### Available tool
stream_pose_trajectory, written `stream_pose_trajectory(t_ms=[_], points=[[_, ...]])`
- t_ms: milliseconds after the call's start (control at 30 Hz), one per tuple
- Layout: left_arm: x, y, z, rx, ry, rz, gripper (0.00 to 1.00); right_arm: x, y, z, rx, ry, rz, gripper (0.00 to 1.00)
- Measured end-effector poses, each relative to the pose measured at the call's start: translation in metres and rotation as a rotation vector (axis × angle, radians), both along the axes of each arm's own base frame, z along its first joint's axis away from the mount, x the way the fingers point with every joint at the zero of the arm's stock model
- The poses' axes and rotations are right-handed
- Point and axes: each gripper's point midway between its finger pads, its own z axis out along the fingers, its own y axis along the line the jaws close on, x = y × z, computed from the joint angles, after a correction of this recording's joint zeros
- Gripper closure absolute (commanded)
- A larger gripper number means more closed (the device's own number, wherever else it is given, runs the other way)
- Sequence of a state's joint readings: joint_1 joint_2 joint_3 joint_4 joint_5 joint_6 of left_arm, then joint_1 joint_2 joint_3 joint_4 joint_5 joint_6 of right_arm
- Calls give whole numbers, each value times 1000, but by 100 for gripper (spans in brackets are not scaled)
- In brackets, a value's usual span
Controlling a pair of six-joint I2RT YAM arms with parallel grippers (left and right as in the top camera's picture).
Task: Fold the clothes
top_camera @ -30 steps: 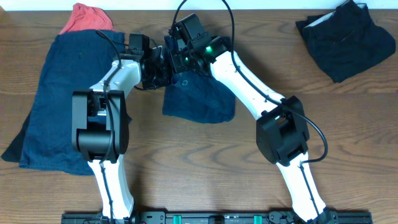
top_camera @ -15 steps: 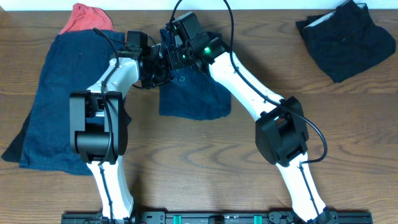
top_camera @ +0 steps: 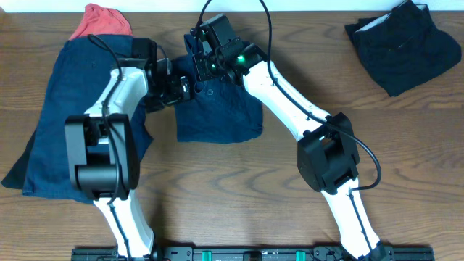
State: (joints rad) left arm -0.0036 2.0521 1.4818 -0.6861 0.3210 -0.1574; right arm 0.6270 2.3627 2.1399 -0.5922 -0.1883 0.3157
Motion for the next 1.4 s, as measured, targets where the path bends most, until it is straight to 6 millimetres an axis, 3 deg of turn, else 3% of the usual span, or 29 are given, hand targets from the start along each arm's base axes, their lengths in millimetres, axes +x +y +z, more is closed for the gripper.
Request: stream_pose_trajectory(t_ms=[333,400,633,667,700,767,933,1067,1167,1300,1400], points=[[5,16,51,36,-114,31,2,-2,5,3,32,8,14,99],[4,29,63,38,-134,63,2,-2,8,5,45,7,24,99],[-5,95,136,71,-294,217,2,-11,25,10,77,-2,64,99],[-7,99,144,74,-312,228,2,-14,30,11,78,-7,71,96],[-8,101,148,76,-321,234,2,-18,36,12,80,-13,79,84],[-9,103,151,78,-329,238,2,-24,50,14,97,-27,94,47],[-10,102,148,76,-315,237,2,-53,87,7,106,-42,193,7],[-10,102,148,75,-314,237,2,-75,99,-4,80,-23,258,4],[-11,102,148,75,-312,237,2,-75,95,-8,65,-9,261,4],[-11,102,148,75,-311,236,2,-65,65,-22,10,57,224,9],[-11,102,148,75,-311,236,2,-52,27,-36,-59,108,198,9]])
